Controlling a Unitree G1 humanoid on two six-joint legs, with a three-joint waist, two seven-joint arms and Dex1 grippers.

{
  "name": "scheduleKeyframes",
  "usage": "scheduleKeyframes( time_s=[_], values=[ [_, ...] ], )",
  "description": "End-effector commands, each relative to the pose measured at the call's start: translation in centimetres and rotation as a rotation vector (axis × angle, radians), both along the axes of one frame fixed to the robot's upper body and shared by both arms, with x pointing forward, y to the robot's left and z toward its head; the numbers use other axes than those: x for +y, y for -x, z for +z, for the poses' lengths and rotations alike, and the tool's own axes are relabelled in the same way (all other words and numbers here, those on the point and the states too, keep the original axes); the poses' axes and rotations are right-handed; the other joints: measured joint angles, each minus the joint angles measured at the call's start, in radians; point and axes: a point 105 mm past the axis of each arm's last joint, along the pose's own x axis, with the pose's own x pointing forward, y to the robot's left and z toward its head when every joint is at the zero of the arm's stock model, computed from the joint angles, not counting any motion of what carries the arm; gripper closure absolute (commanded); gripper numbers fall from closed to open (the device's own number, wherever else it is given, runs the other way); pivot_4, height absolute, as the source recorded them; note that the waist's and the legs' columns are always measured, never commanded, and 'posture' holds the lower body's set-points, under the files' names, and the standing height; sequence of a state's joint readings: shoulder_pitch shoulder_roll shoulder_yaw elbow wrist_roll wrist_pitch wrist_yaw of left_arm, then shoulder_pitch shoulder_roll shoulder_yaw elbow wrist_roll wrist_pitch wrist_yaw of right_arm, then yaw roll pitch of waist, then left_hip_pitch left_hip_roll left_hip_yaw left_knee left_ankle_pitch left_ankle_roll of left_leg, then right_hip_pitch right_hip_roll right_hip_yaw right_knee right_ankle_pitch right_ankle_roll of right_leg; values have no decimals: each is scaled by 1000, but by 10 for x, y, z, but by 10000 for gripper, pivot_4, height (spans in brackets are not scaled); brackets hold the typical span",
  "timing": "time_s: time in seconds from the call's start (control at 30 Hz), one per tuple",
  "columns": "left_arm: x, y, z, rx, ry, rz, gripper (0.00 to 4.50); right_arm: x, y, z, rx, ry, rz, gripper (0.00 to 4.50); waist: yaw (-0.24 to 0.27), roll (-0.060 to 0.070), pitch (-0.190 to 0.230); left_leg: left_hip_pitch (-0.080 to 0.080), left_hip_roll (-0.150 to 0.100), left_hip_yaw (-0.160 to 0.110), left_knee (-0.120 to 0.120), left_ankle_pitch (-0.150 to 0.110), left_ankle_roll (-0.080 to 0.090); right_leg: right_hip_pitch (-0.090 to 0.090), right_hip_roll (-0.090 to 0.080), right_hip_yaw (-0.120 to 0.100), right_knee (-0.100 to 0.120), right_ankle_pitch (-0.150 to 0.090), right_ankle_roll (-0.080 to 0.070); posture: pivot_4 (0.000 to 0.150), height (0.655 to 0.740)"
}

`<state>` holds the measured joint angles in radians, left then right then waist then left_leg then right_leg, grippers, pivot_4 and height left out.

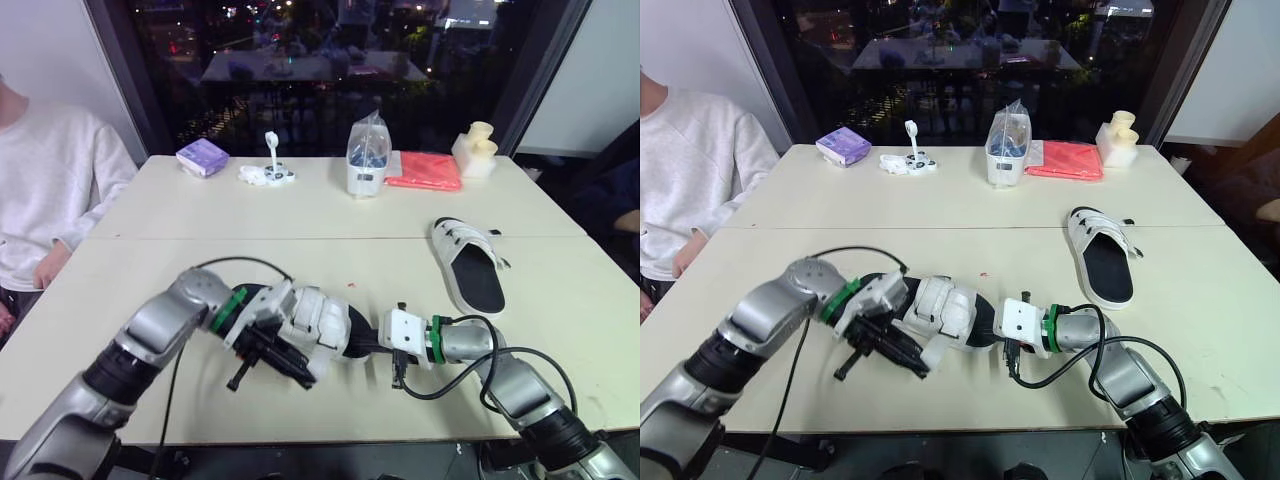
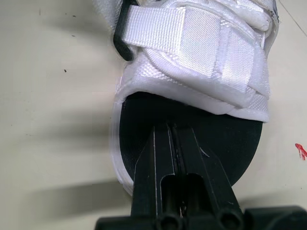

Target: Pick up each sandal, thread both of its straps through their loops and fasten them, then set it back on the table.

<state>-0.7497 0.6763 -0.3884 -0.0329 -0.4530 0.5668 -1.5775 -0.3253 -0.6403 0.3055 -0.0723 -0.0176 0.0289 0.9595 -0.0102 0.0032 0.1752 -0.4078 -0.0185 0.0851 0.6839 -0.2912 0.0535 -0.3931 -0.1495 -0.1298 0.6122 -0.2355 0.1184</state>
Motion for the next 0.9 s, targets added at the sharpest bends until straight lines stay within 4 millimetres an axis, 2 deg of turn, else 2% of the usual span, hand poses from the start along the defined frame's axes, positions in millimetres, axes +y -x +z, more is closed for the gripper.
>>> scheduleKeyframes(
  time_s=[0.03, 0.1, 0.2, 0.33, 0.47, 0.7, 0.87, 0.9],
  values=[
    [-13, -17, 36, -74, 120, -36, 44656, -18, 3, -35, 117, 99, -66, 45000, 0, -1, 0, 0, 0, 0, 0, 0, 0, 0, 0, 0, 0, 0, 0, 1500, 7400],
    [-22, -33, 45, -91, 152, 2, 44656, -18, 3, -35, 116, 98, -66, 45000, 1, -1, 1, 0, 0, 0, 0, 0, 0, 0, 1, 0, 0, 0, 0, 1500, 7400],
    [-30, -50, 47, -90, 162, 40, 44656, -19, 3, -35, 114, 99, -70, 45000, 0, -1, 1, 0, -1, 1, 0, 0, 1, 0, 0, 0, 1, 0, 1, 1500, 7400],
    [-38, -75, 29, -112, 146, 138, 44656, -20, 3, -35, 111, 100, -76, 45000, 3, -1, 1, 0, -1, 1, 1, 0, 1, 0, 0, 0, 1, 0, 1, 1500, 7400],
    [-42, -91, 15, -147, 129, 219, 44656, -21, 4, -35, 109, 100, -82, 45000, 6, -2, 1, 0, -1, 1, 1, 0, 1, 1, 0, 0, 1, 0, 1, 1500, 7400],
    [-40, -103, 4, -150, 113, 279, 44656, -22, 6, -35, 111, 101, -87, 45000, 18, -2, 0, 0, -1, 0, 2, 0, 1, 1, -1, -1, 1, 0, 1, 1500, 7400],
    [-39, -106, -8, -85, 61, 327, 44656, -21, 5, -35, 110, 100, -85, 45000, 19, -2, 0, 0, -1, 0, 2, 0, 1, 1, -1, 0, 1, 1, 0, 1500, 7400],
    [-39, -108, -10, -48, 58, 360, 42031, -20, 5, -35, 110, 99, -85, 45000, 20, -2, 0, 0, -1, 0, 2, 0, 1, 1, -1, 0, 1, 1, 0, 1500, 7400]
  ],
)
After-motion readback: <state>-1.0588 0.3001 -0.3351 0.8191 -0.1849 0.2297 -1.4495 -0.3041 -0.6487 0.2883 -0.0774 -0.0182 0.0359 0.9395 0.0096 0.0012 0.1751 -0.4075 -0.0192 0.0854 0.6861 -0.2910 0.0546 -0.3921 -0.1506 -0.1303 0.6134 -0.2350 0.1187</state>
